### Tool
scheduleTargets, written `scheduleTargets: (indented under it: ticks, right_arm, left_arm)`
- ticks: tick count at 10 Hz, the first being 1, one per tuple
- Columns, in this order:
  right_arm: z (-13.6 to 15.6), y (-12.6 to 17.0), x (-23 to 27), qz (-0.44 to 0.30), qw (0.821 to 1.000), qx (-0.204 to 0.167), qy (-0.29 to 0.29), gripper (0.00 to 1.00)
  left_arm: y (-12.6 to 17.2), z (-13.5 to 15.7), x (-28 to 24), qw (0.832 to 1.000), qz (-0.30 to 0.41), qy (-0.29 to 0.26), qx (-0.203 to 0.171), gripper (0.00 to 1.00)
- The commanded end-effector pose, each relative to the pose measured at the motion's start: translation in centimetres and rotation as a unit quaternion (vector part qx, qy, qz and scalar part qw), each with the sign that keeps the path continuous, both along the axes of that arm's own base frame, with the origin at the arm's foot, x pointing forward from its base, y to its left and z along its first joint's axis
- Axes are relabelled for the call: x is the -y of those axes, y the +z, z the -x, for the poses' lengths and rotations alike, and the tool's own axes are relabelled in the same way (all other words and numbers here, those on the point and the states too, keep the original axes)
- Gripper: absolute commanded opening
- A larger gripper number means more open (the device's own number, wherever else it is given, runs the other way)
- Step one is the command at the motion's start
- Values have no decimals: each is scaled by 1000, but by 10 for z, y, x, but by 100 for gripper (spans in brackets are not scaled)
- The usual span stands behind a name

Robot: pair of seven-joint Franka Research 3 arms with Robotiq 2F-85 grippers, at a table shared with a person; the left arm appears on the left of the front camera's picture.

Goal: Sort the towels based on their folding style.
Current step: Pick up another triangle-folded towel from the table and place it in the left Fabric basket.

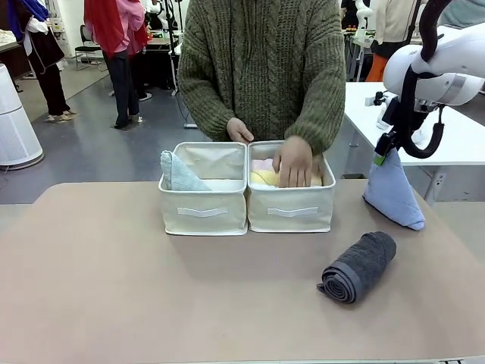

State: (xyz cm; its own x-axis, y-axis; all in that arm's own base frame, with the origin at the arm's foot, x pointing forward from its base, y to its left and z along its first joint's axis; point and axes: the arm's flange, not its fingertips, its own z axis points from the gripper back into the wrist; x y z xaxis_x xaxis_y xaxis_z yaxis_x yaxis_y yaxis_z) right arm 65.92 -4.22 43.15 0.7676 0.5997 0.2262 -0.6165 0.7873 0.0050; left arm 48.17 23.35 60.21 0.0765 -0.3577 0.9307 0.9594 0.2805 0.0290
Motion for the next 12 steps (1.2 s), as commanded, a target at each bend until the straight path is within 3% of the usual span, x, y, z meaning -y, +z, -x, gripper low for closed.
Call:
scheduleTargets:
  ticks: [1, 2, 3, 5, 7, 9, 12]
  right_arm:
    - [-4, 4, 4, -27, 1000, 7, 12, 0]
    - [-2, 6, 6, -31, 999, 5, 13, 0]
    - [-1, 6, 7, -32, 999, 5, 14, 14]
    - [3, 13, 6, -35, 999, 7, 17, 0]
    - [19, 28, 2, -28, 999, 11, 22, 0]
    - [58, 71, -6, -13, 999, -16, 27, 0]
    - [147, 148, -8, 10, 999, -3, 32, 0]
  left_arm:
    - [0, 2, 3, 1000, -4, 6, -1, 100]
    - [0, 2, 3, 1000, -4, 6, -1, 100]
    - [0, 2, 3, 1000, -4, 6, -1, 100]
    - [0, 2, 3, 1000, -4, 6, -1, 100]
    - [0, 2, 3, 1000, -4, 6, -1, 100]
    - [0, 2, 3, 1000, -4, 6, -1, 100]
    - [0, 2, 3, 1000, -4, 6, -1, 100]
